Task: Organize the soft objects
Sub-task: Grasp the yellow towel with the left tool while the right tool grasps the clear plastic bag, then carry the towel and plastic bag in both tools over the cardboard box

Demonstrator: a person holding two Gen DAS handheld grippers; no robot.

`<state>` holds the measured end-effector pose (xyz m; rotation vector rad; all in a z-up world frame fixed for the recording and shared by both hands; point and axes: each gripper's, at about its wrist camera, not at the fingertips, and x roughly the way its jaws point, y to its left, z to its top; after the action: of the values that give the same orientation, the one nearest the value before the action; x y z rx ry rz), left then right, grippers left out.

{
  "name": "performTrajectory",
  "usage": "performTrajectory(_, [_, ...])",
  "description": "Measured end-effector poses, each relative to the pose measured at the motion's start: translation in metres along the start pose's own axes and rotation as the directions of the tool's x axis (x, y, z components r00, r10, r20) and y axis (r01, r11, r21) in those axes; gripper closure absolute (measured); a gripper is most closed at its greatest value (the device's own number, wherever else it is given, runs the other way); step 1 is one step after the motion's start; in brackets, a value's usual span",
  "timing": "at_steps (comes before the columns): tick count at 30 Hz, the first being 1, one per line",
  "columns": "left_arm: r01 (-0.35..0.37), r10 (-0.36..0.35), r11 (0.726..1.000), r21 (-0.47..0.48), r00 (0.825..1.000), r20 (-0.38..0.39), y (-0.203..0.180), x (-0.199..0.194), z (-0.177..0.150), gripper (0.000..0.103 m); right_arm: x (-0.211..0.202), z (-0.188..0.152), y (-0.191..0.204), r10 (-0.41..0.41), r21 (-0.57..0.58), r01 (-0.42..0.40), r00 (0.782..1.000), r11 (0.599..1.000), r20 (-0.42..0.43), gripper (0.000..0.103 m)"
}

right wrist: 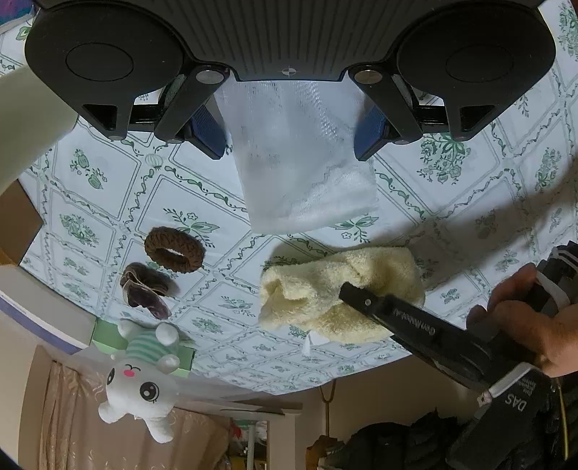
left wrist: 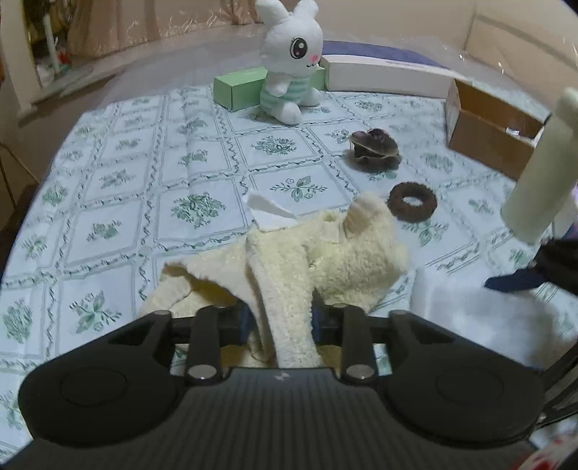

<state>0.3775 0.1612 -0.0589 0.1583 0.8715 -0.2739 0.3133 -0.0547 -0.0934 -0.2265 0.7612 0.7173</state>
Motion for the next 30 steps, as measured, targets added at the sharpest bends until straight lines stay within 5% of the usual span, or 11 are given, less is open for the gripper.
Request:
performTrajectory(3, [-0.041, 0.041, 0.998, 0.039, 0.999, 0.012, -0.005, 0.003, -0.002, 0.061, -0.001, -0.001, 0.001, 0.002, -0.003, -0.002, 1.000, 1.000, 0.004, 0.037])
performTrajectory(8, [-0.058, 0.058, 0.998, 0.031, 0.998, 0.017, -0.004, 0.007, -0.006, 0.061, -0.004, 0.000, 0.004, 0.000, -0.009, 0.000, 1.000, 1.000, 0.005, 0.067])
performTrajectory(10, [-0.052, 0.052, 0.999, 0.004, 0.999, 0.012, -0.003, 0.007, -0.007, 0.072, -0.004, 0.001, 0.005, -0.006, -0.011, 0.006, 1.000, 1.000, 0.004, 0.088])
performTrajectory(13, [-0.027, 0.027, 0.999, -0.031, 1.000, 0.002, -0.003, 0.006, -0.007, 0.083, -0.006, 0.000, 0.005, -0.010, 0.001, 0.010, 1.000, 1.000, 0.005, 0.100])
performTrajectory(18, [-0.046, 0.046, 0.999, -0.002, 0.999, 0.006, -0.019, 0.000, -0.004, 0.087, -0.017, -0.002, 0.003, -0.023, 0.051, 0.021, 0.999, 0.998, 0.026, 0.101])
performTrajectory(30, [0.113, -0.112, 0.993, -0.018, 0.992, 0.055, -0.064, -0.046, -0.005, 0.088, -0.082, -0.025, -0.014, -0.097, 0.200, 0.088, 0.995, 0.976, 0.035, 0.101])
